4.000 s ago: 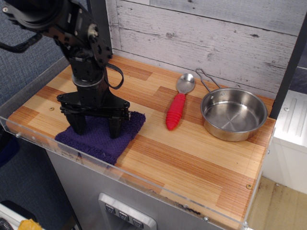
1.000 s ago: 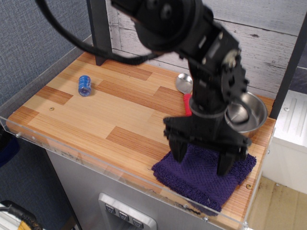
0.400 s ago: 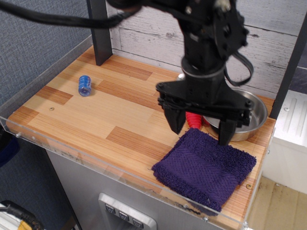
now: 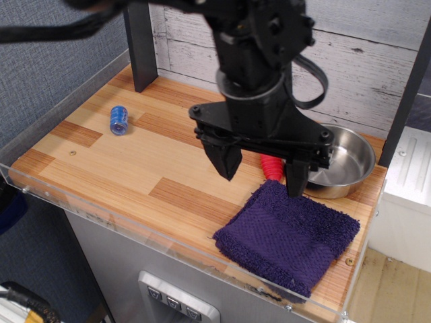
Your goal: Place the purple towel on the front right corner of the table.
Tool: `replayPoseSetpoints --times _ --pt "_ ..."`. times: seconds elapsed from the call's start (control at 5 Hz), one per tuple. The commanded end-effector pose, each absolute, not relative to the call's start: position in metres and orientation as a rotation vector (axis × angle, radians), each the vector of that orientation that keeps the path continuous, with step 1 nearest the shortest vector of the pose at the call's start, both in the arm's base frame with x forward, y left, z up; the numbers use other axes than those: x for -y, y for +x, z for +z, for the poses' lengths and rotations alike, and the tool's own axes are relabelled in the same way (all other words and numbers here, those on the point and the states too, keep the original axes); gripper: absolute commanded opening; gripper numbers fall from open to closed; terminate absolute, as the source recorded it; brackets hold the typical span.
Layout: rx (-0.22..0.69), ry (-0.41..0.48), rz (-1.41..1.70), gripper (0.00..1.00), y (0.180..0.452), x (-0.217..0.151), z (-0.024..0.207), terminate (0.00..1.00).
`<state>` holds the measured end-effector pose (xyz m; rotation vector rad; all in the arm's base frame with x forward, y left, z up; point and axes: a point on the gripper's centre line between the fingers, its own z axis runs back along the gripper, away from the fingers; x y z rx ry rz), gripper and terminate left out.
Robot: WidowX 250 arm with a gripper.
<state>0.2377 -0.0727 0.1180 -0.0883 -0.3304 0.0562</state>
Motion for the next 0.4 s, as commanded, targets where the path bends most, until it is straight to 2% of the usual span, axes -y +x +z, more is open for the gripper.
replayPoseSetpoints --times 0.0,0.2 --pt "0.359 -0.094 0.062 1.00 0.2364 0.0702 0.1244 0.00" --pt "0.359 -0.094 0.062 1.00 0.2364 0.0702 0.1244 1.00"
